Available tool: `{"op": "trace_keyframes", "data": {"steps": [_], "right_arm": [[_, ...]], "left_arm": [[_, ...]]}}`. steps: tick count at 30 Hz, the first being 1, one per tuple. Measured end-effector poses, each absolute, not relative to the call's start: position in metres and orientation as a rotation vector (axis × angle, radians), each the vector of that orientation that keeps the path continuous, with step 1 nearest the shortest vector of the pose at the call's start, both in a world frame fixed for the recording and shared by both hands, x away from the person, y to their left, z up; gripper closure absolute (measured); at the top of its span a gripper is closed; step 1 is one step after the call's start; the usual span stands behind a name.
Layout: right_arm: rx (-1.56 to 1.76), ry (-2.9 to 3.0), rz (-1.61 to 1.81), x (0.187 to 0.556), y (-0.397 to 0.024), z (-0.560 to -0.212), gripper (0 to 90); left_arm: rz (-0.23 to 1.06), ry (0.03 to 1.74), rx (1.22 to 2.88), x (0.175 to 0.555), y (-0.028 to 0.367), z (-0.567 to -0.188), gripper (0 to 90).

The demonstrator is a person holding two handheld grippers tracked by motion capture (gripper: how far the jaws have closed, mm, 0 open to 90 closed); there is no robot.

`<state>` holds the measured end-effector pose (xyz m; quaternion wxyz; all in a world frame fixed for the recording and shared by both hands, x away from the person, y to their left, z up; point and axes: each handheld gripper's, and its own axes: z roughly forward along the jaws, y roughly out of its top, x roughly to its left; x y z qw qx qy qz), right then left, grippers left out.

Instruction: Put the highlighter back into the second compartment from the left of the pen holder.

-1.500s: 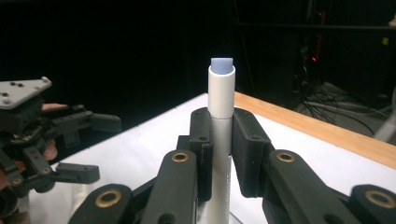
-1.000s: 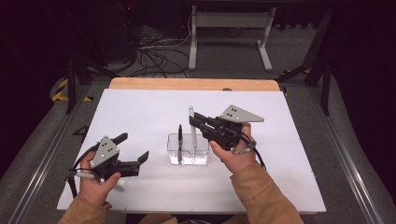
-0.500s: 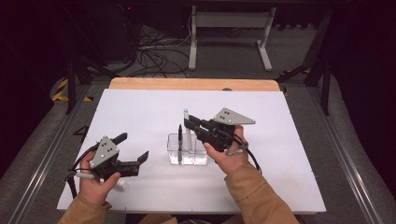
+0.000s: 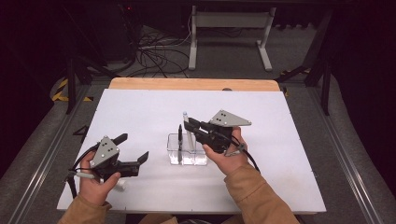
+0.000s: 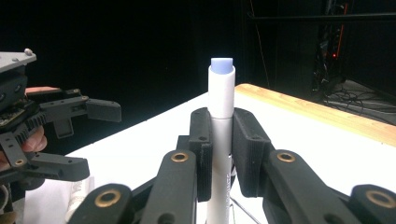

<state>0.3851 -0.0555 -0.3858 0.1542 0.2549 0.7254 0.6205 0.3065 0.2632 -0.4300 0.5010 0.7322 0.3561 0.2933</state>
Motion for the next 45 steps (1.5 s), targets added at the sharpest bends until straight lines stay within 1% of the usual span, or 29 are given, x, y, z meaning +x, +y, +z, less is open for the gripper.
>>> {"op": "trace_keyframes", "data": {"steps": [7, 9, 11, 13, 15, 17, 19, 24, 29, 40, 45], "right_arm": [[0.739, 2.091, 1.754, 0.385, -0.055, -0.388, 79.1], [0.765, 2.102, 1.728, 0.386, -0.056, -0.389, 77.0], [0.773, 2.108, 1.709, 0.387, -0.057, -0.39, 65.6], [0.763, 2.095, 1.693, 0.386, -0.059, -0.389, 60.2], [0.747, 2.085, 1.686, 0.385, -0.063, -0.387, 52.5], [0.738, 2.07, 1.687, 0.384, -0.067, -0.386, 46.6], [0.693, 2.062, 1.684, 0.384, -0.072, -0.386, 38.0], [0.623, 2.028, 1.647, 0.381, -0.084, -0.39, 28.7], [0.661, 2.032, 1.679, 0.377, -0.095, -0.393, 24.3], [0.677, 2.049, 1.65, 0.369, -0.11, -0.394, 23.1], [0.704, 2.049, 1.658, 0.371, -0.118, -0.396, 23.1]], "left_arm": [[0.714, 0.858, 1.77, 0.306, 0.263, -0.43, 6.8], [0.711, 0.857, 1.776, 0.306, 0.264, -0.429, 6.9], [0.705, 0.856, 1.781, 0.306, 0.265, -0.429, 7.0], [0.696, 0.853, 1.785, 0.305, 0.265, -0.428, 7.0], [0.688, 0.849, 1.789, 0.305, 0.266, -0.428, 7.0], [0.677, 0.838, 1.794, 0.304, 0.266, -0.427, 7.0], [0.673, 0.827, 1.797, 0.303, 0.267, -0.426, 7.0], [0.661, 0.813, 1.793, 0.301, 0.27, -0.424, 7.9], [0.662, 0.808, 1.799, 0.3, 0.274, -0.421, 7.8], [0.659, 0.796, 1.809, 0.295, 0.286, -0.408, 7.7], [0.642, 0.783, 1.849, 0.294, 0.29, -0.406, 7.8]]}}
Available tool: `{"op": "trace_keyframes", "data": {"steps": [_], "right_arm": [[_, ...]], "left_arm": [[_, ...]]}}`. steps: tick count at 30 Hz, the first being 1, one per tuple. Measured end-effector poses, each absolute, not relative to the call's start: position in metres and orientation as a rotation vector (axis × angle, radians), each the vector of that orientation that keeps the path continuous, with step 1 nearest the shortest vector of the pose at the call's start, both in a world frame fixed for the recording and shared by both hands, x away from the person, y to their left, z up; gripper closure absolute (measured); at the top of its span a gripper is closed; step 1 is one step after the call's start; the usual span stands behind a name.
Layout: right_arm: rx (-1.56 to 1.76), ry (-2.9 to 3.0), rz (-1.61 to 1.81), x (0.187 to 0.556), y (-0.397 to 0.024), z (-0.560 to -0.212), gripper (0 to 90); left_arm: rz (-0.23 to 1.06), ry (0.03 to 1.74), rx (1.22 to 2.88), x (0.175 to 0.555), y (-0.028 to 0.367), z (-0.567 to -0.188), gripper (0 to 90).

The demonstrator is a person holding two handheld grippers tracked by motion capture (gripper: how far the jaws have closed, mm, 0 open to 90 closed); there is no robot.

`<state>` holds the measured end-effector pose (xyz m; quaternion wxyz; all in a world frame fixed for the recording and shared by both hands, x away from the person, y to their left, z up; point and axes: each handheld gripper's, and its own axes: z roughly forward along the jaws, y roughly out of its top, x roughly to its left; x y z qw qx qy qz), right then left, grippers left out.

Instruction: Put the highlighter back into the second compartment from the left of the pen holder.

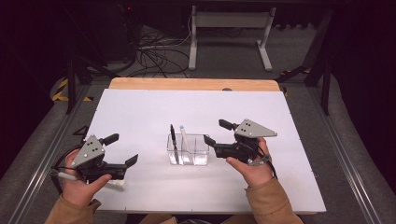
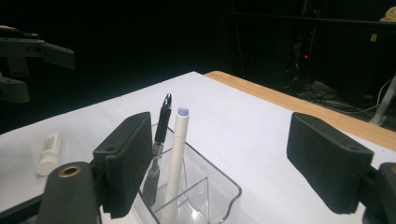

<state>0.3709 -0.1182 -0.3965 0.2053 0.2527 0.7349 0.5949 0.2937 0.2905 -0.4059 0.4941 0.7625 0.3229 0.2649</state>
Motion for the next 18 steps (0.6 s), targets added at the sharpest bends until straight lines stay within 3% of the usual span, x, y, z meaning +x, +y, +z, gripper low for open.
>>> {"op": "trace_keyframes", "data": {"steps": [18], "right_arm": [[0.723, 2.075, 1.599, 0.37, -0.134, -0.401, 19.4]], "left_arm": [[0.613, 0.753, 1.983, 0.293, 0.3, -0.407, 10.8]]}}
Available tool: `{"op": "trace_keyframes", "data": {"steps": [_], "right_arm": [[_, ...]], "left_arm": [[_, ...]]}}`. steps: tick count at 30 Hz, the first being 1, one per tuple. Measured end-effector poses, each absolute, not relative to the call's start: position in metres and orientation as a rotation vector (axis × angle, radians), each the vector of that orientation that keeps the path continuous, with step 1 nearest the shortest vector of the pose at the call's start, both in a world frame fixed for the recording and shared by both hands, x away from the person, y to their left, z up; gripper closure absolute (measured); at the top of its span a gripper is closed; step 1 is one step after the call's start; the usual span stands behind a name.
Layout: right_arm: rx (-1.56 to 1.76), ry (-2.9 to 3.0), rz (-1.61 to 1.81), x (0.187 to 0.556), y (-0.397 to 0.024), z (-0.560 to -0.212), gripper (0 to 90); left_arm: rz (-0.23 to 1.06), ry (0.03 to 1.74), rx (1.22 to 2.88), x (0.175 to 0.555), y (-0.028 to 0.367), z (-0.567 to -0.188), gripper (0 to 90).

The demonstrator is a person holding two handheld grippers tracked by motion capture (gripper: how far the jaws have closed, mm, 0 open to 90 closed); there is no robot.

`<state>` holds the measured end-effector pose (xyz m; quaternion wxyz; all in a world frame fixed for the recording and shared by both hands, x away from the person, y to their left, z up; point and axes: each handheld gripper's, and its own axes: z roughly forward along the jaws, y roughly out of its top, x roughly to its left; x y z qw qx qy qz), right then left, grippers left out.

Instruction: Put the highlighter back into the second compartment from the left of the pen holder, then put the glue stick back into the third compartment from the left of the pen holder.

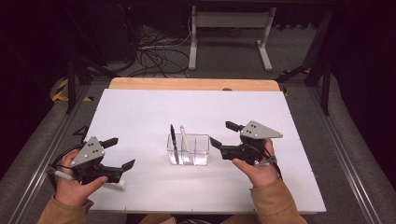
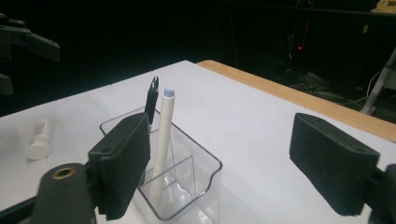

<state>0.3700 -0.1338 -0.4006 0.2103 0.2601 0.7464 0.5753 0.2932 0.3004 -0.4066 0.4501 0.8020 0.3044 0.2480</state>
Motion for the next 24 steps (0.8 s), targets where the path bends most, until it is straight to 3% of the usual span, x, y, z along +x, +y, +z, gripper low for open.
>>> {"op": "trace_keyframes", "data": {"steps": [24], "right_arm": [[0.766, 2.116, 1.543, 0.369, -0.159, -0.408, 19.7]], "left_arm": [[0.57, 0.677, 2.159, 0.294, 0.323, -0.411, 16.0]]}}
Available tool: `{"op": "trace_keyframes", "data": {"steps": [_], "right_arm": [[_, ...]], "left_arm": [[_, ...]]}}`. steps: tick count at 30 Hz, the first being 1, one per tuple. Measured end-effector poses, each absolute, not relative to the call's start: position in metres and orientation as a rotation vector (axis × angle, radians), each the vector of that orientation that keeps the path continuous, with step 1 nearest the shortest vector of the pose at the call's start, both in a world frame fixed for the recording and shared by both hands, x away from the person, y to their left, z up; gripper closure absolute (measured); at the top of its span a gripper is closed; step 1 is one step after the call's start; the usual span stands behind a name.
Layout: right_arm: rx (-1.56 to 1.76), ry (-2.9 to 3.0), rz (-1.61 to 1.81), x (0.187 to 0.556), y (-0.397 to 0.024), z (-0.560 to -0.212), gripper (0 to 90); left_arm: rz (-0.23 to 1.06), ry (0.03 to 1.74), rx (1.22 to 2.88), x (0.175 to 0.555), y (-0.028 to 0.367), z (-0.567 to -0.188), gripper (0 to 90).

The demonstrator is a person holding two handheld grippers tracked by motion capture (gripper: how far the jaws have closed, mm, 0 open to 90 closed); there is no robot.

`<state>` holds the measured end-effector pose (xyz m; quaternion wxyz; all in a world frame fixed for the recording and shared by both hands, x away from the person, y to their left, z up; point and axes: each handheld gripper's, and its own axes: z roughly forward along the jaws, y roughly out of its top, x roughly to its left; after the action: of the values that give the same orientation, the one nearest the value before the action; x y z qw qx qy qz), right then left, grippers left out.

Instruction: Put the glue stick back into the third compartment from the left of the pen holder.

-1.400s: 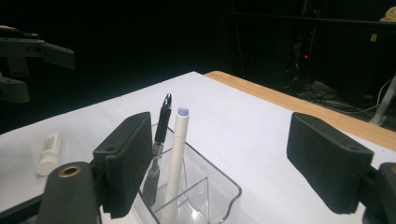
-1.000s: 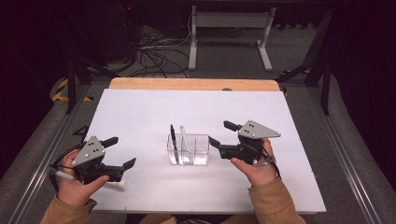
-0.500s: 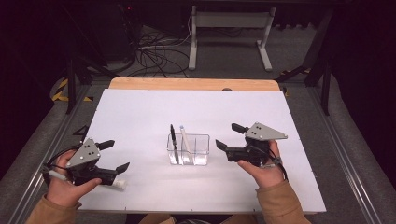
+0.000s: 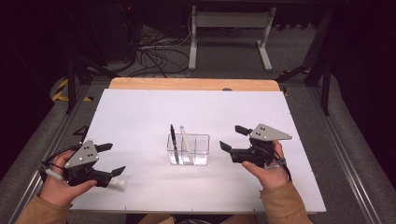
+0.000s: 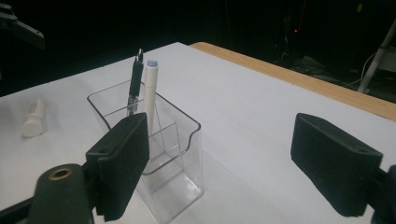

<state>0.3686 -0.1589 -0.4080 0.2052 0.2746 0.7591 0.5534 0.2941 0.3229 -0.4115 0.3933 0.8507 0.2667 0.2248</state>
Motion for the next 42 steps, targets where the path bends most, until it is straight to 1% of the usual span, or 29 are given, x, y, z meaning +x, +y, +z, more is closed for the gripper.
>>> {"op": "trace_keyframes", "data": {"steps": [9, 12, 15, 20, 25, 34, 42], "right_arm": [[0.747, 2.131, 1.525, 0.368, -0.158, -0.409, 20.0], [0.743, 2.166, 1.514, 0.367, -0.157, -0.411, 27.3], [0.744, 2.186, 1.494, 0.368, -0.156, -0.413, 27.5], [0.736, 2.201, 1.467, 0.368, -0.156, -0.414, 27.6], [0.734, 2.207, 1.47, 0.368, -0.158, -0.414, 28.4], [0.721, 2.228, 1.457, 0.369, -0.161, -0.413, 34.0], [0.722, 2.241, 1.455, 0.369, -0.163, -0.413, 35.1]], "left_arm": [[0.543, 0.632, 2.198, 0.295, 0.324, -0.413, 20.1], [0.541, 0.602, 2.232, 0.296, 0.325, -0.412, 21.5], [0.531, 0.594, 2.253, 0.296, 0.323, -0.413, 22.4], [0.511, 0.561, 2.311, 0.298, 0.322, -0.416, 22.6], [0.491, 0.52, 2.39, 0.301, 0.323, -0.415, 25.3], [0.445, 0.472, 2.538, 0.307, 0.32, -0.418, 28.0], [0.407, 0.442, 2.604, 0.311, 0.318, -0.422, 30.2]]}}
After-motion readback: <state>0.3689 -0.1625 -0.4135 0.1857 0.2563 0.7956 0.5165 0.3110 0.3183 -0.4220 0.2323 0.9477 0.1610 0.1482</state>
